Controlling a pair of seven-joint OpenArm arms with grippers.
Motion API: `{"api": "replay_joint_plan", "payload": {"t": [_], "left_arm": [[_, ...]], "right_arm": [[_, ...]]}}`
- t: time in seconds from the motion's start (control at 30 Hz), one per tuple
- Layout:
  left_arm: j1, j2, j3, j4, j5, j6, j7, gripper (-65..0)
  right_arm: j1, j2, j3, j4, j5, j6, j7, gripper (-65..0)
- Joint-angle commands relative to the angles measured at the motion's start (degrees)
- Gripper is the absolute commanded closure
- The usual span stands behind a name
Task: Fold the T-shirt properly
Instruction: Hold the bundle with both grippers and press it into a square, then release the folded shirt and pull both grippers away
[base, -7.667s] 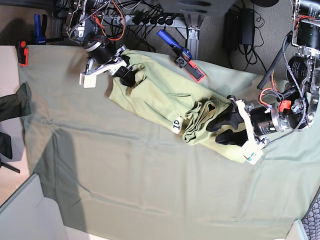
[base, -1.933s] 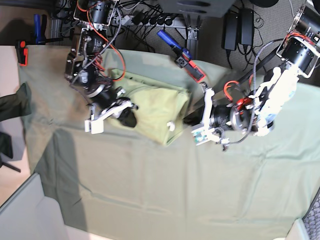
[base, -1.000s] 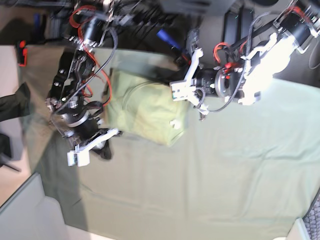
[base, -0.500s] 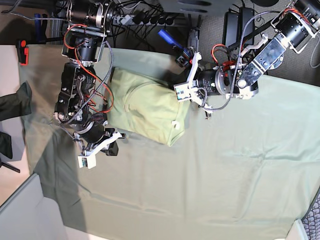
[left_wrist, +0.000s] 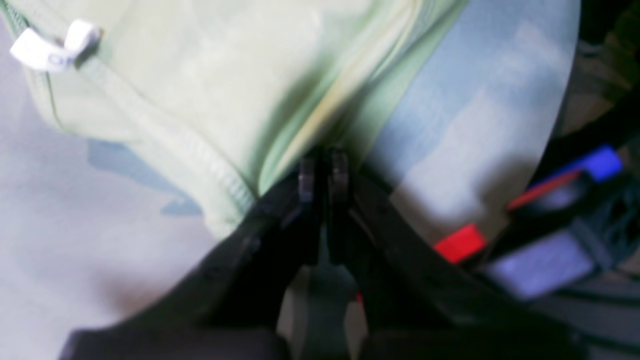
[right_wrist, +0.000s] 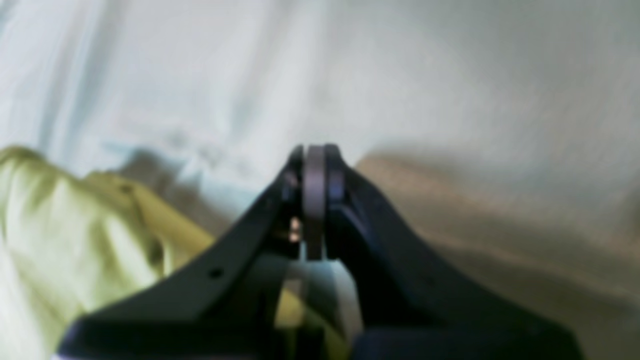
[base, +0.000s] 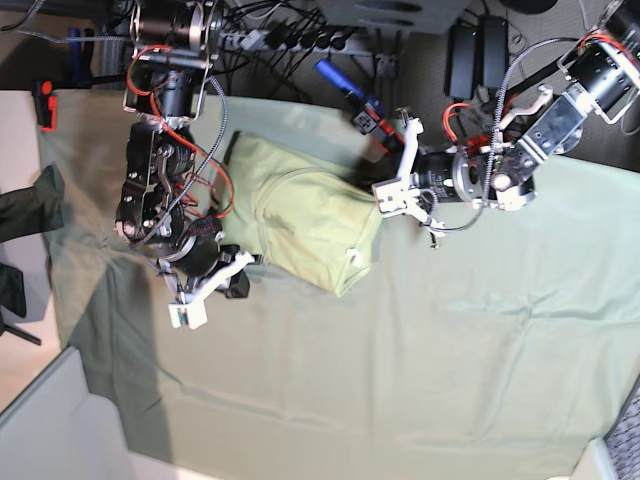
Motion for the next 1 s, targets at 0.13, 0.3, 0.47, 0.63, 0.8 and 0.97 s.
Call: {"api": "replay_joint_plan", "payload": {"t": [0.13, 0.3, 0.47, 0.63, 0.8, 0.97], "left_arm": [[-3.43, -4.28, -0.52, -1.22, 4.74, 4.52, 6.49, -2.6], [-6.64, -2.36, -0.52, -5.88, 4.37, 4.63, 4.11, -2.6], [-12.83, 3.15, -0.52, -15.93, 4.37, 4.61, 4.11, -2.6], [-19.10, 6.10, -0.52, -25.18, 3.91, 4.68, 3.54, -2.6], [-23.74, 6.80, -0.52, -28.11, 2.67, 4.63, 1.75, -2.6], [-26.88, 8.09, -0.52, -29.81, 2.67, 4.57, 1.73, -2.6]], "right_arm": [[-2.36, 3.85, 0.13, 1.84, 6.25, 3.21, -0.76, 0.0], [-5.09, 4.39, 0.13, 2.95, 10.69, 3.26, -2.23, 0.0], [-7.06, 4.00, 0.13, 5.05, 14.25, 3.26, -2.49, 0.0], [-9.18, 3.08, 0.13, 8.57, 14.43, 3.26, -3.10, 0.0], [-9.38, 2.80, 0.13, 9.20, 15.06, 3.23, -3.30, 0.0], [-9.38, 0.94, 0.13, 9.22, 15.96, 3.26, -3.30, 0.0]]}}
